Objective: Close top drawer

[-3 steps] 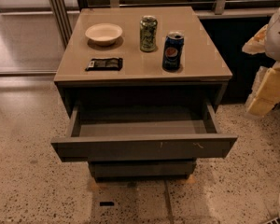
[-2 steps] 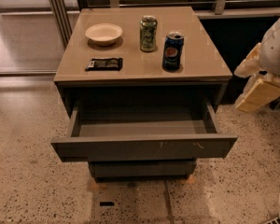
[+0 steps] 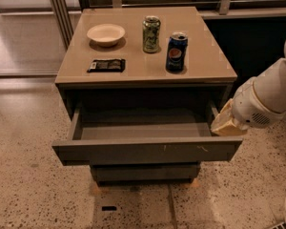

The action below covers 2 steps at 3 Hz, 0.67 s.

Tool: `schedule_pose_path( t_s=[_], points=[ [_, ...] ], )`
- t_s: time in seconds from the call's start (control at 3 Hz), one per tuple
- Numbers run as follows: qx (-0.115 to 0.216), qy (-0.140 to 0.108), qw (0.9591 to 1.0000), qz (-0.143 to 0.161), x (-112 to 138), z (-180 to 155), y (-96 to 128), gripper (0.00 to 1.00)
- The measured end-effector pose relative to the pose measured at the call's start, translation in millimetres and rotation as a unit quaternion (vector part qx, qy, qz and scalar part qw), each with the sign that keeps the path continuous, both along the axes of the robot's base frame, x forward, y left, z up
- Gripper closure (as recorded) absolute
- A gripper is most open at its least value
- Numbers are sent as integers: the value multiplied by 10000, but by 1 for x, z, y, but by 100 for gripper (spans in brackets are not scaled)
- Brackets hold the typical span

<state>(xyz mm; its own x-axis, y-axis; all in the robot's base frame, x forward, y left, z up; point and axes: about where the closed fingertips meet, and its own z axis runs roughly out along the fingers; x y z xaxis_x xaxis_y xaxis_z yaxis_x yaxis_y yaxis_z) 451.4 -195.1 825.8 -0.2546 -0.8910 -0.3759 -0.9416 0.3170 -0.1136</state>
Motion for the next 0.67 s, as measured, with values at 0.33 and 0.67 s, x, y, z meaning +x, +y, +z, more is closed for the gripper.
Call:
schedule_pose_path(
  t_s=[0.33, 0.67],
  points=[
    [181, 279, 9993, 147, -4, -53, 14, 100],
    [299, 627, 9970, 328, -14, -104, 28, 100]
  ],
)
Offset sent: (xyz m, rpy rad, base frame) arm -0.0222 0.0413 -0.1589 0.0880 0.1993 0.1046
